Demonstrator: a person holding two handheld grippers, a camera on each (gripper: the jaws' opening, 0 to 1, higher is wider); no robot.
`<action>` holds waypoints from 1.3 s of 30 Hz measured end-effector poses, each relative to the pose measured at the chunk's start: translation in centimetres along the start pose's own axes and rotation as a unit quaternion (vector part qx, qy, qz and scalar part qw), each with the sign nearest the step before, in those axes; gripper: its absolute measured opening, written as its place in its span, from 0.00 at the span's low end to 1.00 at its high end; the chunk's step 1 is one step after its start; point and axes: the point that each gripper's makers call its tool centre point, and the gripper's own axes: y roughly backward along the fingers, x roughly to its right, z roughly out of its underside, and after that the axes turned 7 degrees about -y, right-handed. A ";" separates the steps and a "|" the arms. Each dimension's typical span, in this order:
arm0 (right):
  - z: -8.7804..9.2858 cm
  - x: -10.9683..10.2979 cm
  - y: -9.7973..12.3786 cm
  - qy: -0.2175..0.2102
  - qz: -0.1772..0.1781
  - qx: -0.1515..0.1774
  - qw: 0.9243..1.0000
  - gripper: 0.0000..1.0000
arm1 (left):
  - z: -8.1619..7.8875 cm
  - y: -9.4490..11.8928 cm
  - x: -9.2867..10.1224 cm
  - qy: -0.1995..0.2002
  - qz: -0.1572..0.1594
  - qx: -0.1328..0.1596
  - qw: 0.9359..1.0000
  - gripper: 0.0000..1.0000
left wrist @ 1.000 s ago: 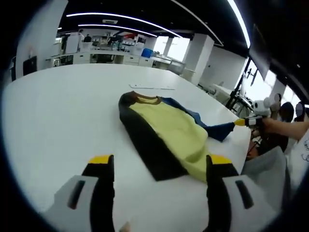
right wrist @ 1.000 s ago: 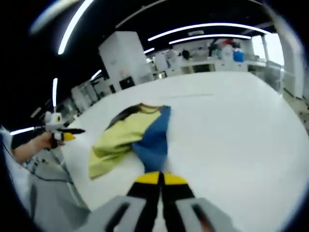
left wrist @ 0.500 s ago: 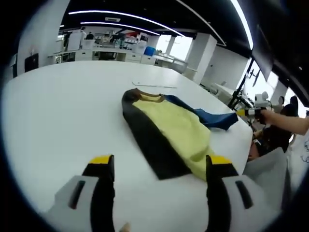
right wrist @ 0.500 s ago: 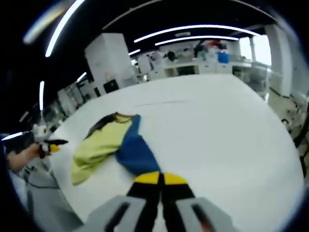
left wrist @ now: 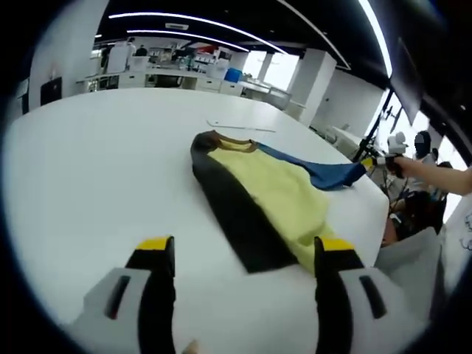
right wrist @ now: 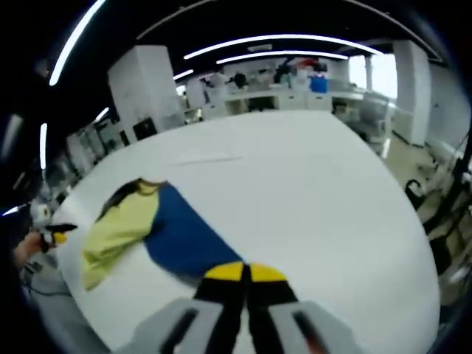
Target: Fold the garment on the visible template until the final outline fits inside the template.
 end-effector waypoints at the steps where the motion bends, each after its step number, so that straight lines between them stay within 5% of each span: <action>1: 0.0 -0.2 0.0 0.001 0.002 0.000 1.000 0.00 | 0.1 -0.1 0.0 0.001 0.000 -0.001 1.000 0.74; 24: -1.5 2.3 -7.8 0.009 0.025 -0.044 0.999 0.00 | 0.9 -1.0 -0.6 0.023 -0.010 -0.021 0.999 0.74; 35: -1.3 2.3 -7.7 0.014 0.018 -0.045 0.999 0.00 | 1.0 -1.4 -0.7 0.028 -0.009 -0.020 0.999 0.74; 39: -0.9 2.1 -7.0 0.002 0.011 -0.034 0.999 0.20 | 1.1 -1.4 -0.5 0.028 -0.007 -0.019 0.999 0.74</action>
